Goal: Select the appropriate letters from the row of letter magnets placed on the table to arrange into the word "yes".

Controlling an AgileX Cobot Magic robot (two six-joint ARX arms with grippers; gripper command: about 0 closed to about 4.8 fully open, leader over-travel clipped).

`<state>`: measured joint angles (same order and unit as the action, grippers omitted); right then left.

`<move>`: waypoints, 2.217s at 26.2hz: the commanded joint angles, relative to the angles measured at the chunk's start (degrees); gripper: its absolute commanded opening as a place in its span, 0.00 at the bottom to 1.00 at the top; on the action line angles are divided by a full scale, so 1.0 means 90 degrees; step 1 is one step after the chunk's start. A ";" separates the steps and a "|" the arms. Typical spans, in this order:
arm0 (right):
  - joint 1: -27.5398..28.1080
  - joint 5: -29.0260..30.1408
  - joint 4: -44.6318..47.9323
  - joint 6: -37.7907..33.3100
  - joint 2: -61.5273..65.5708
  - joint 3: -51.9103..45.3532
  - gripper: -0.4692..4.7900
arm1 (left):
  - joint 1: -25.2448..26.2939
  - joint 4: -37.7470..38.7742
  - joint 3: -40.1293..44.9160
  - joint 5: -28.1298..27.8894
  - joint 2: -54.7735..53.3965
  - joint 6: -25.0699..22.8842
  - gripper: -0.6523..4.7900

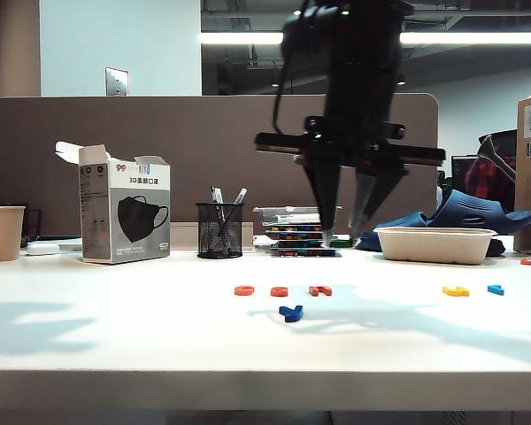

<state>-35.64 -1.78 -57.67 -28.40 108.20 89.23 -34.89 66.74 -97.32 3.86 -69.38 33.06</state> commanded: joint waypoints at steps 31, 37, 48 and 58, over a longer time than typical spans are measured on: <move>-0.0316 -0.0119 0.1647 -0.0532 0.0010 -0.1489 0.25 | -0.0005 -0.0046 -0.0022 -0.0017 0.0015 -0.0024 0.11; -0.0316 -0.0117 0.1705 -0.0534 0.0010 -0.1489 0.25 | -0.0005 -0.0046 -0.0022 -0.0017 0.0015 -0.0024 0.11; -0.0313 -0.0114 0.1608 -0.0537 0.0010 -0.1489 0.33 | -0.0005 -0.0046 -0.0022 -0.0017 0.0015 -0.0024 0.11; -0.0313 -0.0102 0.1627 -0.0534 0.0007 -0.1486 0.33 | -0.0005 -0.0046 -0.0022 -0.0017 0.0015 -0.0024 0.11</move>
<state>-38.39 -2.81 -43.16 -33.04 108.49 75.68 -34.89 66.74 -97.32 3.86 -69.38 33.04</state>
